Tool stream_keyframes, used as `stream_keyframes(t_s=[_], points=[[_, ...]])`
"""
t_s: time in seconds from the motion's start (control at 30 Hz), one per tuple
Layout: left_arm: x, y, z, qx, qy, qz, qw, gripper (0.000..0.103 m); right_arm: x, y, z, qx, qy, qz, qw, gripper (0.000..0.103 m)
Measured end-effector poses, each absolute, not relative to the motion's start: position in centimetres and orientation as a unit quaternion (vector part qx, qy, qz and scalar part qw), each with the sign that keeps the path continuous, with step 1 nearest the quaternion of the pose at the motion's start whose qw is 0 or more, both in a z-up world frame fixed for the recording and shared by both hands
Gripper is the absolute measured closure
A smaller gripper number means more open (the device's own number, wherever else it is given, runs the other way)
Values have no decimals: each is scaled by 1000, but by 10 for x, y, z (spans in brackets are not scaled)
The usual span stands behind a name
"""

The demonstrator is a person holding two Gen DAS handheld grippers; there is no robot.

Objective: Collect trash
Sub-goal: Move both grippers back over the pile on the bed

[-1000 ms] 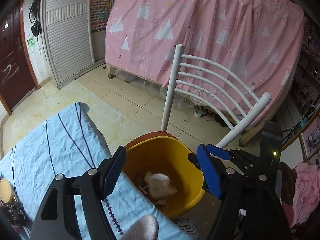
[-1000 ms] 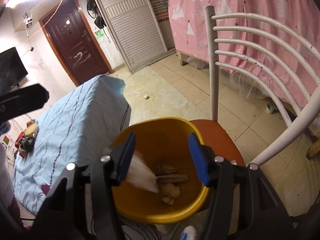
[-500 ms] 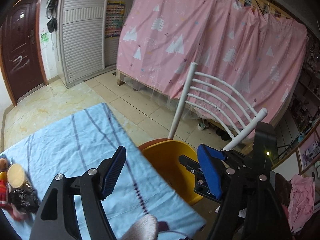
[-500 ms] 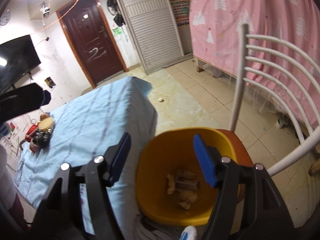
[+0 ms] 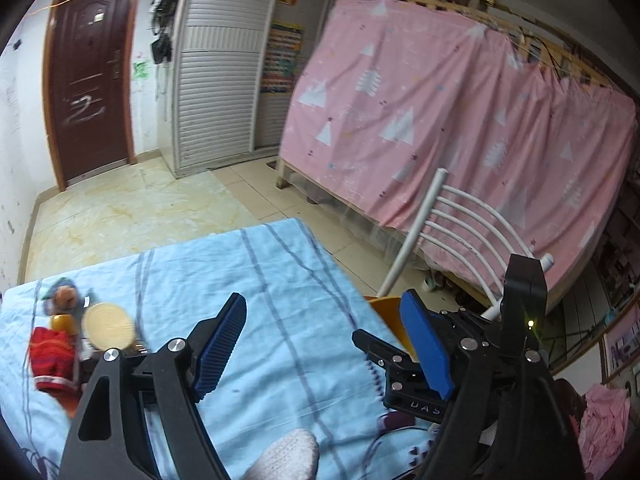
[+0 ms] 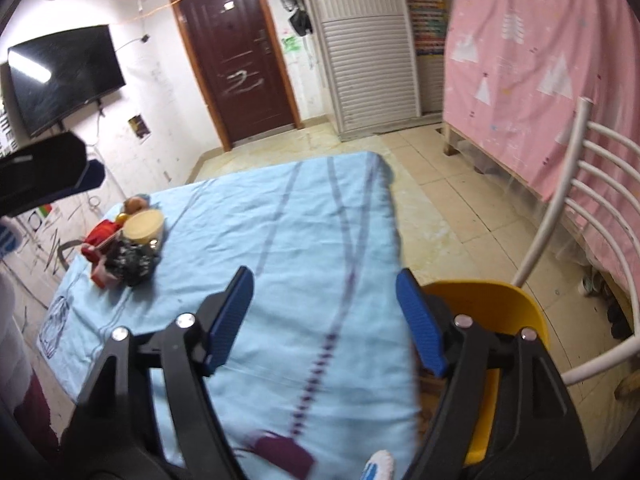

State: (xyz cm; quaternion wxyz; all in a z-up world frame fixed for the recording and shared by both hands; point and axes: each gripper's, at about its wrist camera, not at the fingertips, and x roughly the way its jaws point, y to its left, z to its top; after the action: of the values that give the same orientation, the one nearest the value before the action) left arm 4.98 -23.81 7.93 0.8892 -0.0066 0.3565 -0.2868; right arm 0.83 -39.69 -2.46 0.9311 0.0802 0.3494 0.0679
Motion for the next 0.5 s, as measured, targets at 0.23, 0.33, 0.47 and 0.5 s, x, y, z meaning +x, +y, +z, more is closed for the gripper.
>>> stream_keyframes(t_s=[0.23,0.33,0.47,0.5], points=[[57,-183,82,-21,347,-252,903,32,24,-347,-19,49,356,102,928,26],[62,-156,81,-26,347,-232,908,32,31,-328,-19,39,360,114,925,26],[68,-120,79,-33,346,-203,915,32,38,-303,-19,26,365,133,921,24],[70,-110,79,-36,346,-195,917,32,40,-298,-20,23,367,136,920,24]])
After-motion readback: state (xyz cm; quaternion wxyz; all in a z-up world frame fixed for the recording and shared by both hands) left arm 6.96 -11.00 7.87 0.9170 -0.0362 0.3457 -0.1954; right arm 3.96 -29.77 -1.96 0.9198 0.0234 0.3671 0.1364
